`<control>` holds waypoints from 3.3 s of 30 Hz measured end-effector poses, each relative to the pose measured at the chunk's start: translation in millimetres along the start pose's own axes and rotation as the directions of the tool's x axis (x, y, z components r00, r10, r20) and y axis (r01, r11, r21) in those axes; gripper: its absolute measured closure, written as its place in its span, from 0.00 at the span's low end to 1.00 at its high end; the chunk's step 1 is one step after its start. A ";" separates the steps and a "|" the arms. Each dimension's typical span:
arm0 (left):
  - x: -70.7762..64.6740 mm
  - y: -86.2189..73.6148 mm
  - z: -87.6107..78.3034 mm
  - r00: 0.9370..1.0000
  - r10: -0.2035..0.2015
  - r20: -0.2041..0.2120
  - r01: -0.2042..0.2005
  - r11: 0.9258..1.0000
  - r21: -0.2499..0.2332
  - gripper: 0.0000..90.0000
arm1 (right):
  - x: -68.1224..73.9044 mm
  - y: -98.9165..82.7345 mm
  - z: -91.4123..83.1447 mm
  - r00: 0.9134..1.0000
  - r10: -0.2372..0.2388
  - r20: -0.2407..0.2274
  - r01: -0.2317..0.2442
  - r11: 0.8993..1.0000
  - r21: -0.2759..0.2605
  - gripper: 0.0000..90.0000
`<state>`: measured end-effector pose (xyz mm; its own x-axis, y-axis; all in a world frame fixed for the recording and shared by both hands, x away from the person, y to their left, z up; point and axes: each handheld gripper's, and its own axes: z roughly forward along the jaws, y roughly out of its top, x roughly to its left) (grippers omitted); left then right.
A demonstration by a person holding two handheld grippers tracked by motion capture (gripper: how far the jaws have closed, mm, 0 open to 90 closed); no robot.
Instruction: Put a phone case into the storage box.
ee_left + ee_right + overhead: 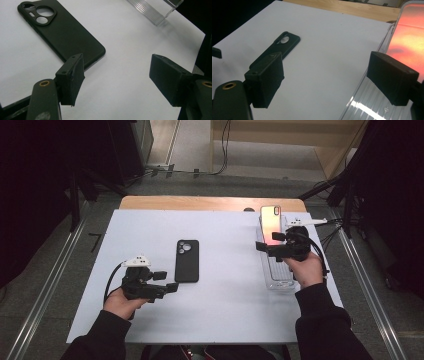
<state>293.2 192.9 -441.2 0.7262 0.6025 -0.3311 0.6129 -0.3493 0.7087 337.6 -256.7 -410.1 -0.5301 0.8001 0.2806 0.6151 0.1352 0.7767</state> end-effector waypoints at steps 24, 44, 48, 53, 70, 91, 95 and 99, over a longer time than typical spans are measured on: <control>0.8 6.5 1.9 1.000 -0.025 0.000 0.025 1.000 -0.011 0.30 | 35.1 -39.8 -21.6 0.990 -0.072 -0.125 0.078 0.996 0.043 0.16; 4.3 28.5 18.2 0.999 -0.046 0.006 0.046 0.999 -0.002 0.32 | 55.4 -73.6 -30.7 0.969 -0.109 -0.223 0.133 0.987 0.095 0.16; 5.5 34.4 26.2 0.999 -0.040 0.007 0.039 0.999 0.015 0.32 | 58.7 -79.2 -30.8 0.965 -0.115 -0.234 0.143 0.984 0.106 0.16; 3.1 41.3 38.1 1.000 -0.018 0.010 0.017 0.999 0.027 0.32 | 60.2 -83.7 -31.9 0.963 -0.120 -0.242 0.152 0.982 0.116 0.16; 1.9 71.1 66.8 1.000 0.011 0.025 -0.012 0.999 0.035 0.40 | 63.4 -93.2 -27.4 0.958 -0.138 -0.252 0.178 0.974 0.141 0.16; 4.6 70.9 100.7 0.999 0.038 0.006 -0.038 0.997 0.074 1.00 | 62.0 -95.7 -27.4 0.958 -0.138 -0.252 0.178 0.973 0.145 0.16; 6.9 62.9 106.7 1.000 0.022 -0.013 -0.021 0.996 0.084 1.00 | 62.2 -96.0 -26.9 0.958 -0.139 -0.249 0.181 0.972 0.151 0.16; 9.2 55.6 114.1 0.999 0.029 -0.025 -0.026 0.993 0.113 1.00 | 62.3 -95.8 -27.1 0.959 -0.142 -0.245 0.181 0.973 0.145 0.16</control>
<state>369.5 97.1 -475.9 0.7355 0.6100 -0.2950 0.6255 -0.4437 0.6418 229.8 -235.6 -451.8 -0.7387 0.6049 0.2972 0.5872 0.3611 0.7245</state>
